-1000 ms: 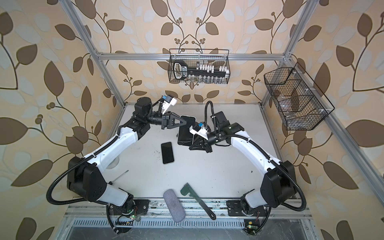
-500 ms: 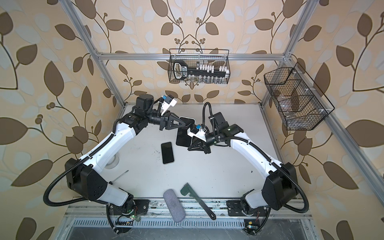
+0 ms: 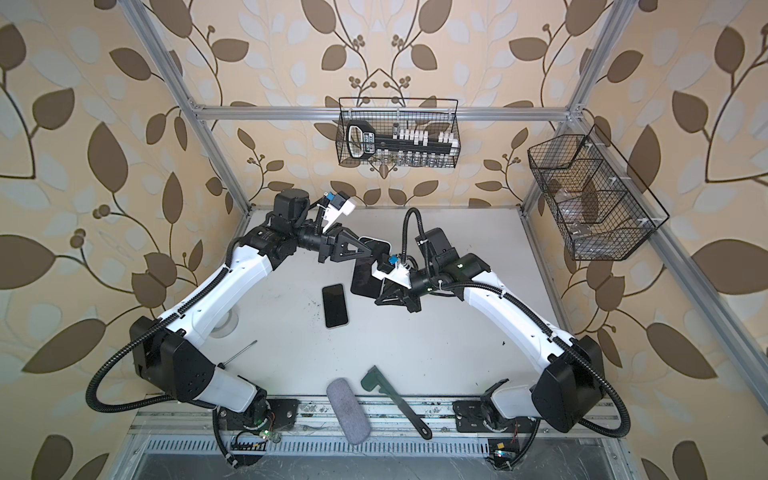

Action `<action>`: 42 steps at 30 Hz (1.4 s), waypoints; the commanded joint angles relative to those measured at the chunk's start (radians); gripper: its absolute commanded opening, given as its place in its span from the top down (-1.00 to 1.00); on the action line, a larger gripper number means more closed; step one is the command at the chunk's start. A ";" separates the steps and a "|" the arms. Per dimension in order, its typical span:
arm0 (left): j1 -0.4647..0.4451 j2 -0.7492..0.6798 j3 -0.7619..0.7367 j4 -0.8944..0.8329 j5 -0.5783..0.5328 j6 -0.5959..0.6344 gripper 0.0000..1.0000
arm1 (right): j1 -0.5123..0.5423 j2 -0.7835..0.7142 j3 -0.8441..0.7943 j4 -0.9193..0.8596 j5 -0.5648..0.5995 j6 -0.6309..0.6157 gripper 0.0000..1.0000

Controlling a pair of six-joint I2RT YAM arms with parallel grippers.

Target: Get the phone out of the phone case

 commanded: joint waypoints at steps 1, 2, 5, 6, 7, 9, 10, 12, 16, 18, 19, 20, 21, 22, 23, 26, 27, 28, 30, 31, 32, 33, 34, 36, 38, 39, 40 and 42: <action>-0.049 -0.005 0.040 -0.041 0.140 -0.030 1.00 | 0.002 -0.007 -0.016 0.086 0.060 0.004 0.90; -0.049 -0.005 0.041 -0.041 0.141 -0.032 1.00 | 0.002 -0.007 -0.017 0.089 0.062 0.004 0.90; -0.051 -0.002 0.042 -0.041 0.142 -0.033 1.00 | 0.004 -0.016 -0.028 0.111 0.082 0.013 0.90; -0.052 -0.002 0.042 -0.042 0.143 -0.032 1.00 | 0.004 -0.019 -0.034 0.125 0.097 0.021 0.90; -0.052 -0.002 0.042 -0.041 0.138 -0.033 1.00 | 0.003 -0.022 -0.037 0.135 0.104 0.025 0.90; -0.054 -0.001 0.042 -0.041 0.142 -0.033 1.00 | -0.002 -0.033 -0.056 0.180 0.138 0.054 0.90; -0.054 -0.001 0.041 -0.042 0.139 -0.033 1.00 | -0.002 -0.039 -0.068 0.199 0.153 0.057 0.90; -0.054 0.000 0.041 -0.043 0.139 -0.034 1.00 | -0.008 -0.049 -0.085 0.232 0.163 0.065 0.90; -0.055 -0.002 0.042 -0.042 0.137 -0.039 1.00 | -0.027 -0.051 -0.098 0.260 0.147 0.068 0.90; -0.055 -0.004 0.040 -0.042 0.137 -0.039 1.00 | -0.038 -0.052 -0.100 0.271 0.126 0.074 0.90; -0.056 -0.004 0.041 -0.042 0.134 -0.040 1.00 | -0.044 -0.054 -0.106 0.280 0.113 0.077 0.90; -0.056 -0.004 0.041 -0.041 0.129 -0.041 1.00 | -0.048 -0.058 -0.111 0.290 0.104 0.084 0.89; -0.056 -0.004 0.040 -0.041 0.125 -0.041 1.00 | -0.058 -0.064 -0.120 0.308 0.093 0.092 0.89; -0.055 -0.004 0.039 -0.039 0.117 -0.042 1.00 | -0.066 -0.071 -0.127 0.323 0.076 0.102 0.89; -0.055 -0.004 0.041 -0.038 0.106 -0.046 1.00 | -0.073 -0.077 -0.136 0.341 0.061 0.115 0.89; -0.055 -0.001 0.040 -0.020 0.061 -0.068 1.00 | -0.093 -0.110 -0.176 0.418 0.022 0.176 0.88; -0.054 -0.004 0.036 -0.005 0.035 -0.088 1.00 | -0.098 -0.125 -0.195 0.453 0.029 0.205 0.88; -0.055 -0.006 0.028 0.025 0.018 -0.113 1.00 | -0.103 -0.139 -0.213 0.482 0.020 0.224 0.87; -0.055 -0.017 0.000 0.122 -0.025 -0.197 1.00 | -0.112 -0.158 -0.237 0.522 0.013 0.271 0.84; -0.054 -0.025 -0.017 0.180 -0.051 -0.244 1.00 | -0.117 -0.165 -0.246 0.536 0.006 0.290 0.81; -0.054 -0.030 -0.033 0.224 -0.069 -0.278 1.00 | -0.121 -0.168 -0.252 0.542 0.004 0.306 0.78; -0.052 -0.038 -0.045 0.264 -0.107 -0.319 1.00 | -0.123 -0.174 -0.258 0.554 0.022 0.336 0.73; -0.052 -0.046 -0.051 0.279 -0.149 -0.344 1.00 | -0.130 -0.177 -0.265 0.562 0.031 0.362 0.65; -0.051 -0.058 -0.060 0.302 -0.214 -0.386 1.00 | -0.148 -0.179 -0.274 0.568 0.023 0.407 0.38; -0.051 -0.057 -0.075 0.339 -0.305 -0.449 1.00 | -0.167 -0.189 -0.287 0.587 0.030 0.465 0.00; -0.049 -0.093 -0.079 0.340 -0.347 -0.469 1.00 | -0.174 -0.197 -0.302 0.611 0.035 0.498 -0.10; -0.049 -0.103 -0.082 0.345 -0.392 -0.490 1.00 | -0.182 -0.209 -0.321 0.647 0.062 0.545 -0.20; -0.043 -0.121 -0.094 0.349 -0.481 -0.538 1.00 | -0.197 -0.229 -0.348 0.688 0.097 0.608 -0.38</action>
